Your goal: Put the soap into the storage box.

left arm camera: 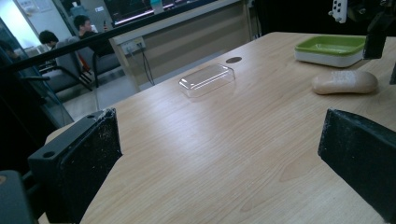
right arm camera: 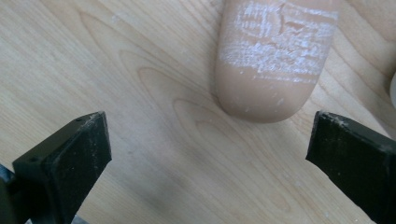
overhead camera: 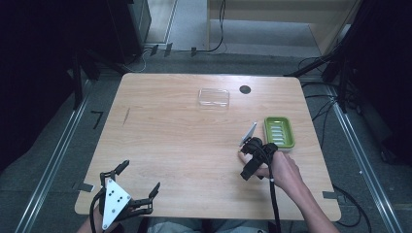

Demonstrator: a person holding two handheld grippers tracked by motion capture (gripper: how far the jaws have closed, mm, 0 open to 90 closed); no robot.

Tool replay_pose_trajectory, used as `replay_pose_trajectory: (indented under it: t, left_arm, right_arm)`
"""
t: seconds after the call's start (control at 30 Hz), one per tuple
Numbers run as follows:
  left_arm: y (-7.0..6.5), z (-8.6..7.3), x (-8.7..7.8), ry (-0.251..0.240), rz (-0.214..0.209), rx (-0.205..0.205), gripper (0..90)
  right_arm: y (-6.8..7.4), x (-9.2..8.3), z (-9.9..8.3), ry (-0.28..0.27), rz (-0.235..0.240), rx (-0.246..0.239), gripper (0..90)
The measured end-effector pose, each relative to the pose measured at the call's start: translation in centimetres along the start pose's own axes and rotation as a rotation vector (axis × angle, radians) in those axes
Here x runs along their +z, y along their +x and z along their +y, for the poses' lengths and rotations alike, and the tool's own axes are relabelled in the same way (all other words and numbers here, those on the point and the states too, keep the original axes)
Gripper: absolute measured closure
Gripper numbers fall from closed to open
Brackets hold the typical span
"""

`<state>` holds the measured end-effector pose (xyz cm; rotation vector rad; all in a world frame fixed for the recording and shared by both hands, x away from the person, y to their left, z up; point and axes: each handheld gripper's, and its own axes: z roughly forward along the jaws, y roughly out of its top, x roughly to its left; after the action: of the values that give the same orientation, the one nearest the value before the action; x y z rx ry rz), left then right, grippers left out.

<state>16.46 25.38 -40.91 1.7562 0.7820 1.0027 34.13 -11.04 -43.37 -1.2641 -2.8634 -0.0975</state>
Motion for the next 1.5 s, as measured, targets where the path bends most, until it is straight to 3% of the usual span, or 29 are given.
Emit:
replay_pose_trajectory:
  t: [0.5, 1.5]
  left_arm:
    - [0.0, 0.0, 0.0, -0.001, -0.001, 0.0, 0.0]
    - [0.1, 0.0, 0.0, -0.001, -0.003, -0.002, 0.0]
  right_arm:
    - [-1.4, 0.9, 1.6, 0.015, 0.022, 0.038, 0.0]
    - [-3.5, 2.9, 4.4, 0.033, 0.042, 0.069, 2.3]
